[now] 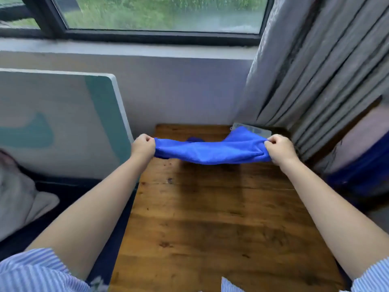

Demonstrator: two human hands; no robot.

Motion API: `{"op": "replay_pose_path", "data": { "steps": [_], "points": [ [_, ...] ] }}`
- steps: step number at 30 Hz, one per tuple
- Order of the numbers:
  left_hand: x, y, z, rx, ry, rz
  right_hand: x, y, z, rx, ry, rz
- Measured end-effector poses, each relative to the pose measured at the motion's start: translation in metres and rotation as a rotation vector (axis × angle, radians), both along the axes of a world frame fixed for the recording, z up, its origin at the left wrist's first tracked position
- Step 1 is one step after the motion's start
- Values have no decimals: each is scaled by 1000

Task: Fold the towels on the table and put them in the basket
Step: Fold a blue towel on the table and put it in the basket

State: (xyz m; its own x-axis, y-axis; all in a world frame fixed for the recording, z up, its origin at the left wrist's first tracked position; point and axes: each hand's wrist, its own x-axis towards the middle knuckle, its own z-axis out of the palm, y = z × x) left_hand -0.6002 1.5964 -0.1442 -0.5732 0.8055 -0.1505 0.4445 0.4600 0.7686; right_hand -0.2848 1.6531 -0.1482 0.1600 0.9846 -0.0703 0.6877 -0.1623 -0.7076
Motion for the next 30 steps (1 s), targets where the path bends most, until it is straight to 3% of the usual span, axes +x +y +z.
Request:
{"op": "replay_pose_path", "data": {
  "steps": [7,13,15,18,20,24,30],
  "points": [
    [25,-74,-114,-876,163,-556,34,-121,-130,-692,-372,164],
    [45,-120,-149,-1393,330,-946,51,-181,-171,-1007,-485,310],
    [44,-128,-158,-1489,279,-1005,54,-193,-169,-1082,-478,308],
    [43,-134,-168,-1484,95,-921,55,-199,-167,-1145,-436,262],
    [44,-129,-174,-1358,70,-829,54,-194,-169,-1087,-462,202],
    [44,-97,-172,-1038,409,-812,42,-164,-166,-803,-511,171],
    [58,-45,-169,-807,456,-639,18,-96,-172,-528,-472,284]
  ]
}}
